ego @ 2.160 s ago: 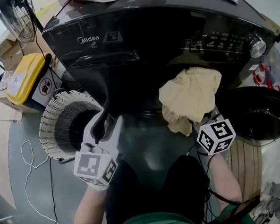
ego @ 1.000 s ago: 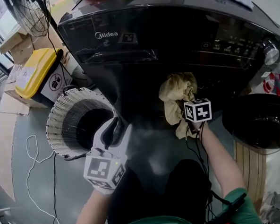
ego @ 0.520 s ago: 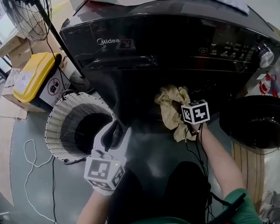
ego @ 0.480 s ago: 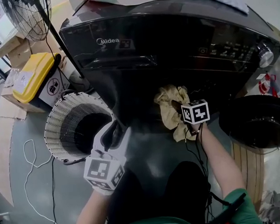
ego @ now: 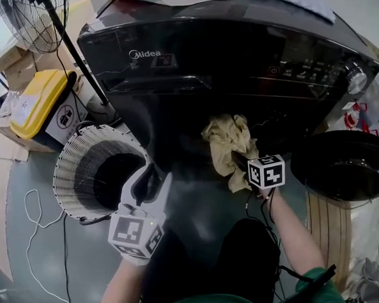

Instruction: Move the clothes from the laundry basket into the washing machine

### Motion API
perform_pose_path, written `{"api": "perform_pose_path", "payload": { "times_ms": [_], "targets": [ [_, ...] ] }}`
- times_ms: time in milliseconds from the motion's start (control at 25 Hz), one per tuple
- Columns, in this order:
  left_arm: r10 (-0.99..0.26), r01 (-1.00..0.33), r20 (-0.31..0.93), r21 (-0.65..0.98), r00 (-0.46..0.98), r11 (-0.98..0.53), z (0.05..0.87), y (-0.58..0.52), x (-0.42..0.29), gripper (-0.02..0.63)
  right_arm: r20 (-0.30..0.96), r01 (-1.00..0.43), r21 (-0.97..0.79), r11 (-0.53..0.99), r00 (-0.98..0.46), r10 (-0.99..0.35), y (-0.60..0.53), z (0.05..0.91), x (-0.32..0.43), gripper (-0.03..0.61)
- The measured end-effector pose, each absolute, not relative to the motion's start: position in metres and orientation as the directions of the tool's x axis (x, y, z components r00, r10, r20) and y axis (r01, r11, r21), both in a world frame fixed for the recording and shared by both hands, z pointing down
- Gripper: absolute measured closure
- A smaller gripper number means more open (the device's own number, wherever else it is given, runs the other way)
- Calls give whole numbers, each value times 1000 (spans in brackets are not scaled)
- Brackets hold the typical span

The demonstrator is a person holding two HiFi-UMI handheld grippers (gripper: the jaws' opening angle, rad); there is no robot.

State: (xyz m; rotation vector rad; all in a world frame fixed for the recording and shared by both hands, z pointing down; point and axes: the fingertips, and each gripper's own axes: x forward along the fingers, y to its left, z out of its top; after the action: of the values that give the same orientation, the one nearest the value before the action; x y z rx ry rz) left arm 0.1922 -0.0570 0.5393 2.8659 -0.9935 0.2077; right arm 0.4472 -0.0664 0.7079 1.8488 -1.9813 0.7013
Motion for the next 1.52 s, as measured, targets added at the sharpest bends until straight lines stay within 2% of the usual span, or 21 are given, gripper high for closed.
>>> {"api": "perform_pose_path", "payload": {
  "times_ms": [200,280,320,440,560,760,880,920,1000,1080,1360,1440,1520],
  "targets": [
    [-605,-620,170,53,778,-783,542,-54,193,437,619,-999,13,42,-25,-785,-74,750,441,197],
    [-607,-623,172,53,776,-781,543,-53,191,437,619,-998,50,40,0,-786,-78,750,448,364],
    [-610,-626,173,52,773,-778,543,-53,189,438,615,-998,42,37,-3,-788,-80,748,451,407],
    [-624,-640,177,52,761,-767,545,-55,182,439,592,-999,-15,33,-36,-805,-88,737,456,470],
    [-630,-647,183,52,755,-760,547,-54,177,439,542,-999,-41,28,-46,-839,-102,718,461,502],
    [-640,-656,191,36,745,-754,546,-50,171,439,418,-987,-157,-43,-27,-908,-129,685,475,505],
    [-651,-667,192,28,734,-744,544,-51,167,439,386,-984,-162,-76,7,-923,-138,680,481,498],
    [-652,-668,193,25,733,-744,544,-50,166,439,394,-985,-152,-78,12,-919,-139,683,481,475],
    [-648,-664,197,22,735,-747,545,-49,167,439,425,-984,-161,-81,5,-905,-136,692,481,381],
    [-642,-658,199,22,740,-752,547,-48,170,439,439,-979,-186,-88,-3,-898,-129,695,483,316],
    [-615,-631,199,18,763,-776,551,-47,189,439,419,-977,-199,-72,-18,-908,-92,688,485,273],
    [-607,-622,201,18,769,-783,552,-47,194,439,438,-981,-186,-46,-41,-898,-83,696,475,234],
    [-599,-616,205,23,774,-788,554,-46,198,439,475,-986,-167,-18,-64,-878,-79,713,462,159]
  ]
}}
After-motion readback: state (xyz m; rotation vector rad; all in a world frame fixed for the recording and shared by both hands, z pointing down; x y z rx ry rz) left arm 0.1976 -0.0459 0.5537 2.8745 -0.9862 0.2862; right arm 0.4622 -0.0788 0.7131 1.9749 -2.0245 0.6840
